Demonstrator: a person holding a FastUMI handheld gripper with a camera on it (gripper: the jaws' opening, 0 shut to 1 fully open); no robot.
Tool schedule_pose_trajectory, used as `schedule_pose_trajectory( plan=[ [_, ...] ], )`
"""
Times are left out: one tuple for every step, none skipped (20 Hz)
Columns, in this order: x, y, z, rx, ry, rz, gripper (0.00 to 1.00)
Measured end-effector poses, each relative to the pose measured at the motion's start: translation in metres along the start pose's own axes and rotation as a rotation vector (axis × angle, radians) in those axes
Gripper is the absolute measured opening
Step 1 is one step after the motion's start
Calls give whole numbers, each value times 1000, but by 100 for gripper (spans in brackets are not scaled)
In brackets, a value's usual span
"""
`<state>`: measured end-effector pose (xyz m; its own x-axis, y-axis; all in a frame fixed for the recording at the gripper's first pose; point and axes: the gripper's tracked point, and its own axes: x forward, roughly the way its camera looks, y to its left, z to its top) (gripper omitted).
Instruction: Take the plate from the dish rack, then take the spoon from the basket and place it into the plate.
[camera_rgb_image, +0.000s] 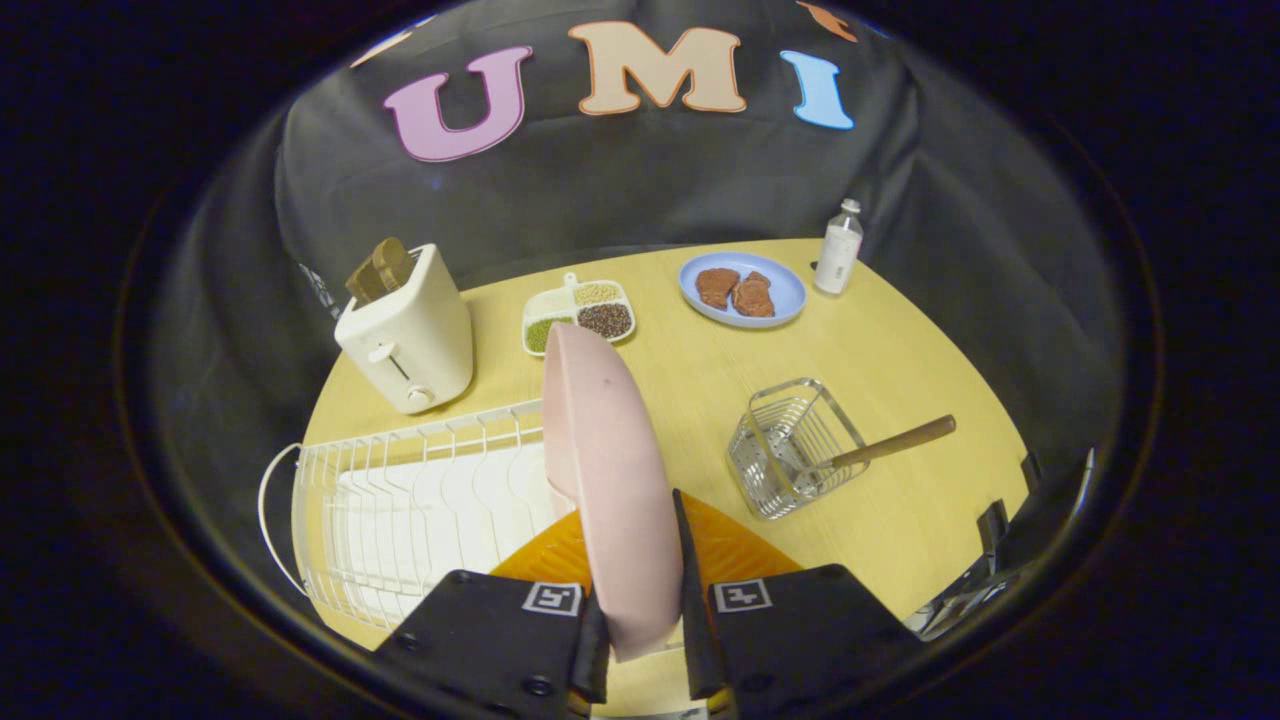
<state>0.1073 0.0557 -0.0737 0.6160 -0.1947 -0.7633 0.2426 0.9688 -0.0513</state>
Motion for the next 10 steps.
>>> schedule_pose_trajectory(
  plan=[
    [-2, -3, 1, -13, -2, -19, 33],
    [-4, -3, 4, -24, -7, -32, 32],
    [-7, -4, 5, -29, -8, -46, 32],
    [-9, -3, 8, -36, -15, -54, 32],
    [-11, -2, 10, -43, -15, -58, 32],
    [-12, 0, 10, -54, -19, -58, 32],
    [-15, -2, 11, -66, -23, -70, 32],
    [-17, -2, 13, -72, -25, -73, 32],
    [-15, -1, 14, -73, -28, -80, 31],
    [-15, -2, 15, -73, -32, -90, 31]
  ],
)
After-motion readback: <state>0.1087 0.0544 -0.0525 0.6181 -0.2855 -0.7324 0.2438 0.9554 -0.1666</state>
